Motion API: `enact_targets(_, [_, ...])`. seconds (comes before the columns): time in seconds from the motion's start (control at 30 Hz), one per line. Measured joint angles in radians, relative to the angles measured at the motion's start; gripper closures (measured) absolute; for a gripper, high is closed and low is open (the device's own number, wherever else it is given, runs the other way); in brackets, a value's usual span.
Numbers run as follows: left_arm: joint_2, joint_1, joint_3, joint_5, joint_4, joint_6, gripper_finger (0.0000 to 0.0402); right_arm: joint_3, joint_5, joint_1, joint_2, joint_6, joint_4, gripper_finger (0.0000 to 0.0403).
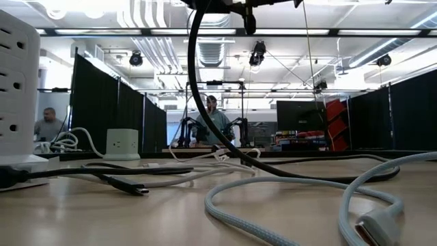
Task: Insert USB
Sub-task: Insert the purple charger adapter into the green outlet extension
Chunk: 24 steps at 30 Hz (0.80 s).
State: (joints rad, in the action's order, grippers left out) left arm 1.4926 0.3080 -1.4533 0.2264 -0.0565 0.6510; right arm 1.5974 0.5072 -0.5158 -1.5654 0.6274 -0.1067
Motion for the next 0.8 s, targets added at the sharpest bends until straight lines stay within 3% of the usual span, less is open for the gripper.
enact_targets(0.5, [0.013, -0.012, -0.039, 0.0, -0.052, -0.047, 0.0052, 0.0, -0.014, 0.005, 0.0, -0.026, -0.056, 0.0288])
enact_targets(0.8, [0.016, -0.022, -0.039, 0.0, -0.045, -0.058, 0.0087, 0.0, -0.03, 0.005, 0.0, -0.039, -0.09, 0.0288])
